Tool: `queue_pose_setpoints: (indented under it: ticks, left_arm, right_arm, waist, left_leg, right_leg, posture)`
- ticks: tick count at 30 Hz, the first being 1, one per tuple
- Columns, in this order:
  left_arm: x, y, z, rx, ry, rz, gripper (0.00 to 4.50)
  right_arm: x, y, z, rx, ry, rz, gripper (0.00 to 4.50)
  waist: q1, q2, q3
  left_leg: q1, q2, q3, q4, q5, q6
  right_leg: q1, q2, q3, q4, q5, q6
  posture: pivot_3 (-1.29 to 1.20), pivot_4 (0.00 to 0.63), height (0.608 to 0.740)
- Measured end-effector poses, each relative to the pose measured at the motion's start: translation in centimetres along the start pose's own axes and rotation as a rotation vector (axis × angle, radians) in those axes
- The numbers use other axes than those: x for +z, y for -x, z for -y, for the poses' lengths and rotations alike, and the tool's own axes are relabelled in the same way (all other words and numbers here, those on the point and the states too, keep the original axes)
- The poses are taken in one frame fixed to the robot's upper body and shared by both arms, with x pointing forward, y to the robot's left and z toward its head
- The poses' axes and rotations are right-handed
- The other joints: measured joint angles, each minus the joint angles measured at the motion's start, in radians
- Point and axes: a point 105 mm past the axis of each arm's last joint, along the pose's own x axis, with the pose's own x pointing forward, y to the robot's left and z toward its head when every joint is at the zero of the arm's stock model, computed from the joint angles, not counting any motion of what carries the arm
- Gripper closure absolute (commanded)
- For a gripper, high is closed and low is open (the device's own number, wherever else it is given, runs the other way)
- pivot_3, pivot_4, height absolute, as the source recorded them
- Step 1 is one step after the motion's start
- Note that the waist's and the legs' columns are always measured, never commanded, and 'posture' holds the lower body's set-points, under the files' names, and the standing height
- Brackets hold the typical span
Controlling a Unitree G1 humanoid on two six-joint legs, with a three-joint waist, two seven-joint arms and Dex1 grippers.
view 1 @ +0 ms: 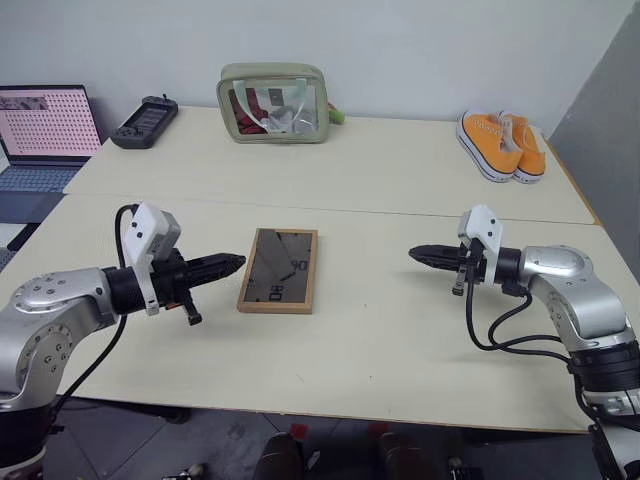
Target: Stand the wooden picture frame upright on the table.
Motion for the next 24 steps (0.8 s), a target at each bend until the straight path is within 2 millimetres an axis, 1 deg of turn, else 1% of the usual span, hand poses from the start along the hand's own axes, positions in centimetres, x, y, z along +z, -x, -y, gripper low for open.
queue_pose_setpoints:
  ticks: [4, 8, 20, 22, 24]
  left_arm:
    - [0.5, -0.1, -0.6, 0.050, -0.016, 0.011, 4.49]
    - [0.3, -0.2, -1.0, 0.083, -0.017, 0.002, 4.49]
    - [0.2, -0.2, -1.3, 0.110, -0.016, 0.003, 4.49]
    - [0.2, -0.2, -1.6, 0.127, -0.022, 0.001, 4.49]
    - [0.0, 0.0, -2.3, 0.164, -0.017, -0.001, 4.49]
  right_arm:
    - [0.0, -0.1, -0.1, 0.002, -0.009, 0.003, 4.50]
    - [-0.1, -0.2, -0.1, 0.004, -0.013, 0.005, 4.50]
    - [0.0, -0.6, -0.3, 0.008, -0.022, 0.022, 4.50]
    - [0.1, -0.9, -0.4, 0.003, -0.026, 0.032, 4.50]
    - [0.1, -1.0, -0.4, -0.004, -0.030, 0.038, 4.50]
  waist:
    - [0.001, 0.000, 0.000]
    - [0.001, 0.000, 0.000]
    - [0.001, 0.000, 0.000]
    - [0.001, 0.000, 0.000]
    - [0.001, 0.000, 0.000]
  left_leg:
    - [0.000, 0.000, 0.000, 0.000, 0.000, 0.000]
    - [0.000, 0.000, 0.000, 0.000, 0.000, 0.000]
    - [0.001, 0.000, 0.000, 0.001, 0.000, 0.000]
    - [0.002, 0.000, 0.000, 0.002, 0.000, 0.000]
    - [0.003, 0.000, 0.000, 0.002, 0.000, 0.000]
  right_leg:
    - [0.000, 0.000, 0.000, 0.000, 0.000, 0.000]
    - [0.000, 0.000, 0.000, 0.000, 0.000, 0.000]
    - [0.000, 0.000, 0.000, 0.005, 0.000, 0.000]
    - [0.000, 0.000, 0.000, 0.007, 0.000, 0.000]
    - [0.000, 0.000, 0.000, 0.008, 0.000, 0.000]
  posture:
    - [0.00, 0.150, 0.740]
    - [0.00, 0.150, 0.740]
    - [0.00, 0.150, 0.740]
    - [0.00, 0.150, 0.740]
    - [0.00, 0.150, 0.740]
